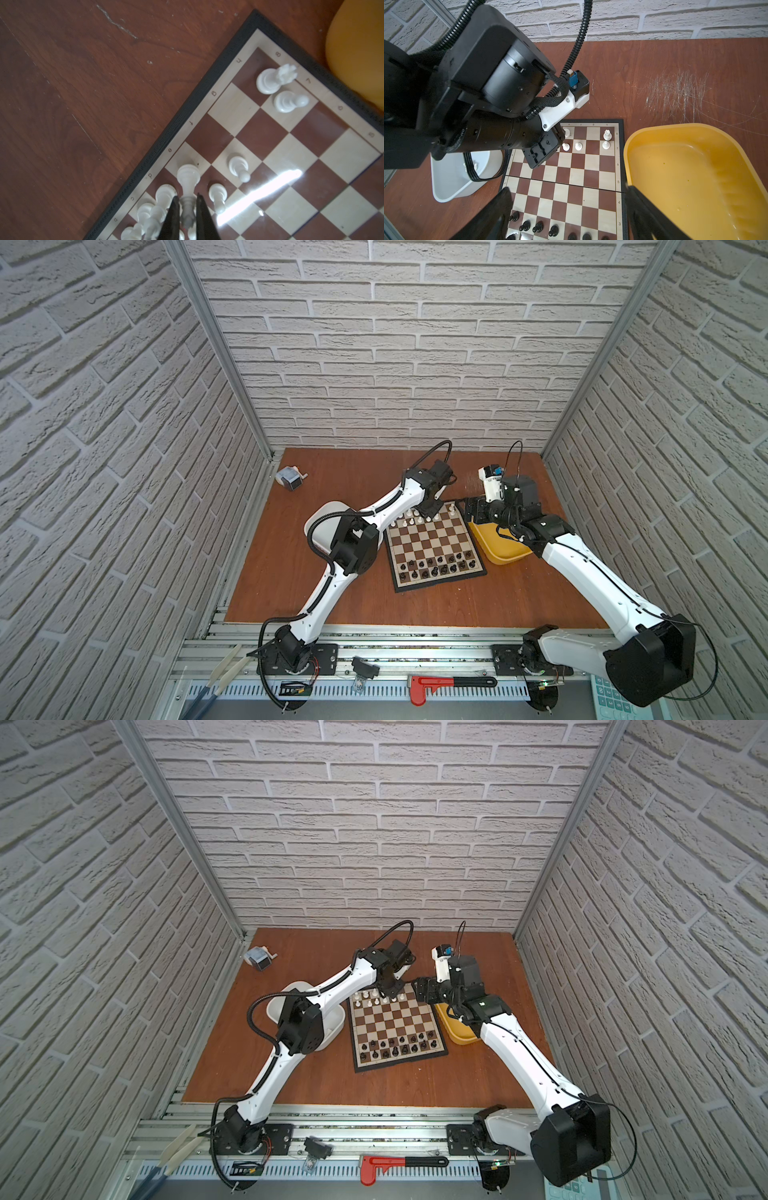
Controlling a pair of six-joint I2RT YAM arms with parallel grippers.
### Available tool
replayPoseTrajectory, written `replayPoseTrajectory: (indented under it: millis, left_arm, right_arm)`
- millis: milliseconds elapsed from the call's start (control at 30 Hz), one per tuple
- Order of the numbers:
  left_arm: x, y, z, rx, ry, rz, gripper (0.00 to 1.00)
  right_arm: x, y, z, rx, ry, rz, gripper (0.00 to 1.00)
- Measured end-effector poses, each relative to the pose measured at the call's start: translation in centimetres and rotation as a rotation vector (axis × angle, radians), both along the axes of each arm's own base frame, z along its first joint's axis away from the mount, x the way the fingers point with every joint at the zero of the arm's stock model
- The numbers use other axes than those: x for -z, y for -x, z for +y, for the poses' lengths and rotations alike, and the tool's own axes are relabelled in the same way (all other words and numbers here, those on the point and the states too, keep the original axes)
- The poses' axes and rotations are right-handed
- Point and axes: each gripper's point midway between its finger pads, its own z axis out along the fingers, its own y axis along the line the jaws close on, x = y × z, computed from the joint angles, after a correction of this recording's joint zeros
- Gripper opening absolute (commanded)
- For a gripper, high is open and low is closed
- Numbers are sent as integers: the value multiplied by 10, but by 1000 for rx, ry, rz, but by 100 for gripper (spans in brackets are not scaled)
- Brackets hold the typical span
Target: Set up the chess pieces on the board
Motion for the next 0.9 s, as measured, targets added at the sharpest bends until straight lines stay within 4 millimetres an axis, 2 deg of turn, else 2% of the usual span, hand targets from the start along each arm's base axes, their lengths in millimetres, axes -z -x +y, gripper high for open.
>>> replayPoseTrajectory:
  millis: [367, 433, 533, 667, 900]
  left_arm:
    - [-1, -2, 1, -6, -5, -11, 34]
    - [-2, -5, 0, -10, -3, -26, 34]
    - [-5, -10, -3, -13, 14, -50, 28]
    - [-10, -16, -9, -23, 46, -76, 30]
    - [-41, -18, -11, -33, 98, -120, 28]
  right_arm:
    - [0, 1, 2, -10, -6, 1, 85]
    - [0, 1, 2, -11, -6, 2, 85]
    - [0, 1, 2, -11, -6, 2, 85]
    - [0, 1, 2, -11, -7, 2, 85]
    - [0, 1, 2, -12, -8, 3, 83]
